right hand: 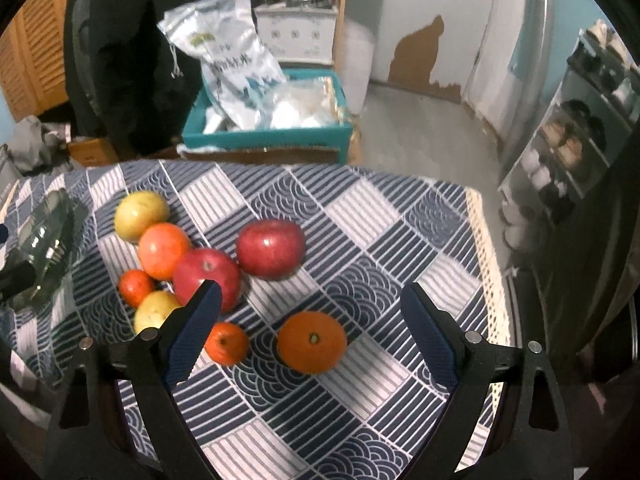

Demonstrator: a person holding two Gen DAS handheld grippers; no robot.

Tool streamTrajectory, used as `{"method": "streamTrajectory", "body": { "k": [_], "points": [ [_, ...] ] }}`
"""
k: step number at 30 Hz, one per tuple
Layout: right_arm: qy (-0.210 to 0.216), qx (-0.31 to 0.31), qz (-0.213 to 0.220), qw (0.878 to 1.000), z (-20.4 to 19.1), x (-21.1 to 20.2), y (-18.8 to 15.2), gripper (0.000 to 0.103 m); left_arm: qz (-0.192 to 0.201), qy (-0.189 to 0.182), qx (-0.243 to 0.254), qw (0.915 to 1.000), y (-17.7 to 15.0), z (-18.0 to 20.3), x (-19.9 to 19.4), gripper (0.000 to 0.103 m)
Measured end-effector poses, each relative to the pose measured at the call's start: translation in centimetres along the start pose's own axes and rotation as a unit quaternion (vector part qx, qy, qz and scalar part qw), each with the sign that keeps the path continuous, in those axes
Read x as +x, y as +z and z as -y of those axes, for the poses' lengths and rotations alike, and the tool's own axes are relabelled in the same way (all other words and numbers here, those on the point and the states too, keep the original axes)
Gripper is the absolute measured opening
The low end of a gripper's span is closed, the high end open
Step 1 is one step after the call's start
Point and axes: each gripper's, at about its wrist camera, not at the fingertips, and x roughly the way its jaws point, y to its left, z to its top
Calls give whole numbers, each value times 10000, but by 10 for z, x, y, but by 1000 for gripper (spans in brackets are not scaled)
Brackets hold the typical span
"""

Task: Organize fruits
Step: 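Grasp the green mango with the left gripper while the right gripper grasps the large orange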

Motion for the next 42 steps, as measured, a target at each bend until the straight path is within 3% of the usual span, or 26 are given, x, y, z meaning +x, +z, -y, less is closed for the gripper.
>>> {"method": "streamTrajectory", "body": {
  "k": [16, 30, 37, 42],
  "points": [
    [26, 44, -991, 9951, 12, 66, -25, 91, -839, -122, -113, 9963, -5, 28, 73, 102],
    [223, 109, -1436, 9893, 17, 100, -36, 86, -1319, -314, -20, 9908, -15, 51, 111, 102],
    [483, 275, -1550, 9864, 21, 108, -36, 78, -1634, -703, -374, 9833, -19, 50, 131, 94],
    [612, 331, -1649, 9838, 22, 115, -38, 73, -1651, -737, -516, 9822, -22, 51, 137, 94]
  ]
}}
